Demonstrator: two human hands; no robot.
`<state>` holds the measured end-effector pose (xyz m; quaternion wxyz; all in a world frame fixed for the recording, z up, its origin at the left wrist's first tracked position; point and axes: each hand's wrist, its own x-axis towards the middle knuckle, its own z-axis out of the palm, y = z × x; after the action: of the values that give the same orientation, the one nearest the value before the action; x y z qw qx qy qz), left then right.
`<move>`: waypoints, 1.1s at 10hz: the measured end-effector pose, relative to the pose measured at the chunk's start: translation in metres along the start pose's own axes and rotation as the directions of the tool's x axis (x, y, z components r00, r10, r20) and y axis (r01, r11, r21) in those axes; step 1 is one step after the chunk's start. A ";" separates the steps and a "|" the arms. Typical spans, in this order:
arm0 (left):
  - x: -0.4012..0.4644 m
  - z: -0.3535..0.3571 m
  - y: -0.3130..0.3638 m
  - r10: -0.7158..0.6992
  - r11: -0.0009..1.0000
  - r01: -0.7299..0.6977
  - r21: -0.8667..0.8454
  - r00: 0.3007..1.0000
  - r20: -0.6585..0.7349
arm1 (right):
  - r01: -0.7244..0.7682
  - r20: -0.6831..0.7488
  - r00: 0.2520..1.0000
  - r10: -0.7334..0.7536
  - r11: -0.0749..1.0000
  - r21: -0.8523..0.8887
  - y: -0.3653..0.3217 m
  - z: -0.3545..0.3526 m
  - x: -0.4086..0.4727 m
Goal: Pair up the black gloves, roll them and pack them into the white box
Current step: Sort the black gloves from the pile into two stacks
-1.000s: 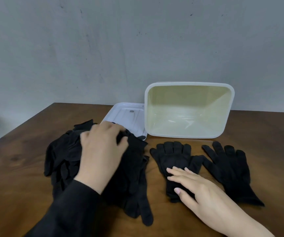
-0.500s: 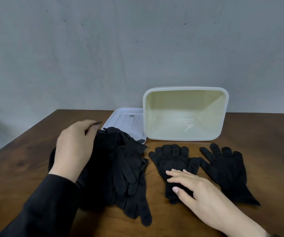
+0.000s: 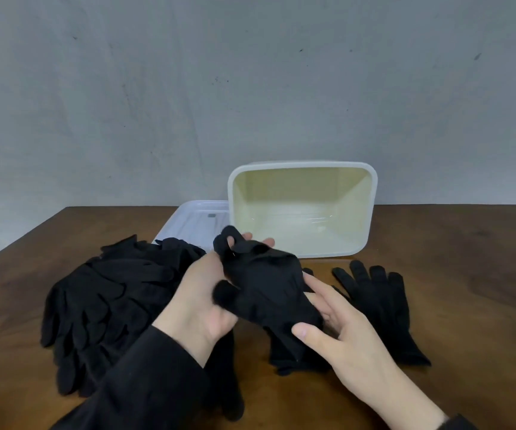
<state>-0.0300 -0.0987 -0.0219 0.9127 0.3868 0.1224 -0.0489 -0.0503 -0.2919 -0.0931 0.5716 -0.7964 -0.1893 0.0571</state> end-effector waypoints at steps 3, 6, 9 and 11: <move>0.019 -0.025 -0.020 -0.028 1.000 0.028 -0.009 1.000 -0.004 | -0.011 -0.133 0.991 0.002 0.997 -0.070 -0.002 -0.003 0.004; 0.017 -0.025 -0.026 0.148 0.884 -0.152 0.441 0.988 0.045 | 0.040 -0.275 0.959 0.068 0.928 0.369 -0.025 -0.022 0.002; 0.020 -0.039 -0.057 -0.096 -0.352 -0.521 0.777 0.846 0.524 | -0.123 -0.352 0.907 0.231 0.945 0.304 -0.073 -0.103 0.019; 0.026 -0.047 -0.061 -0.168 -0.407 -0.463 0.788 0.885 0.433 | -0.001 -0.497 0.854 0.152 0.957 0.291 -0.070 -0.118 0.031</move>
<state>-0.0246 -0.1071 -0.1031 0.1764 0.9597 -0.2080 -0.0680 -0.0018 -0.3656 0.0164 0.7055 -0.7002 0.0125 -0.1086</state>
